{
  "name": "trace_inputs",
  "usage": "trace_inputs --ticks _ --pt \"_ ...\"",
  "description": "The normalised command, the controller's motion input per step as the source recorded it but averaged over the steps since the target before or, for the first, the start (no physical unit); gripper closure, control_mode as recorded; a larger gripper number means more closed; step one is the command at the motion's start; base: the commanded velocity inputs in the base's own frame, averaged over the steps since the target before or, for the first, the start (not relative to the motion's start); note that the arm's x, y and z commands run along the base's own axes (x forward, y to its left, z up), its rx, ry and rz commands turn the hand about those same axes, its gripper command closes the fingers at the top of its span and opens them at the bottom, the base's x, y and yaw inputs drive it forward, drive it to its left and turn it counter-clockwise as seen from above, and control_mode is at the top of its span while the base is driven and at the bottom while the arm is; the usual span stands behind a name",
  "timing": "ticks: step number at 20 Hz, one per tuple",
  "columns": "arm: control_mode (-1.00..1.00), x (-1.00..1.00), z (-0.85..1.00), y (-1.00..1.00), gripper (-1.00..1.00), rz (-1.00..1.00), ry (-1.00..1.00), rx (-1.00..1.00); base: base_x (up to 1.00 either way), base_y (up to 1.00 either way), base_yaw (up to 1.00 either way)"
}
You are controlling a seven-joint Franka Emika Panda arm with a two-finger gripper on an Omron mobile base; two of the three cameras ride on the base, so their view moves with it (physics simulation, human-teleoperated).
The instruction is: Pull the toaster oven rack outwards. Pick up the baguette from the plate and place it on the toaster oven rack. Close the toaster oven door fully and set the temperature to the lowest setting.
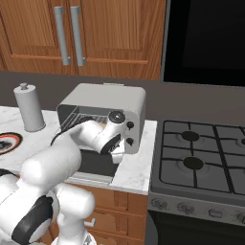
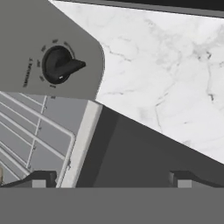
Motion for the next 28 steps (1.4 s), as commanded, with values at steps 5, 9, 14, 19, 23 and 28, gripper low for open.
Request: trace_inputs --ticks 5,9,14,19,23,28 --pt "-1.00 0.68 -0.07 0.00 -1.00 0.02 0.00 0.00 0.00 0.00 0.00" --pt "-1.00 0.42 -0.02 0.00 -1.00 0.03 0.00 0.00 0.00 0.00 0.00" --pt "-1.00 -0.06 0.04 0.00 -1.00 0.02 -0.04 0.01 0.00 0.00 0.00" --pt "-1.00 -0.72 0.45 -0.26 -1.00 0.00 -0.05 0.10 0.00 0.00 0.00" --pt "-1.00 -0.38 0.58 -0.43 -1.00 0.00 0.01 0.20 0.00 0.00 0.00" --pt "-1.00 -0.28 0.21 -0.50 -1.00 0.01 0.11 0.29 0.00 0.00 0.00"
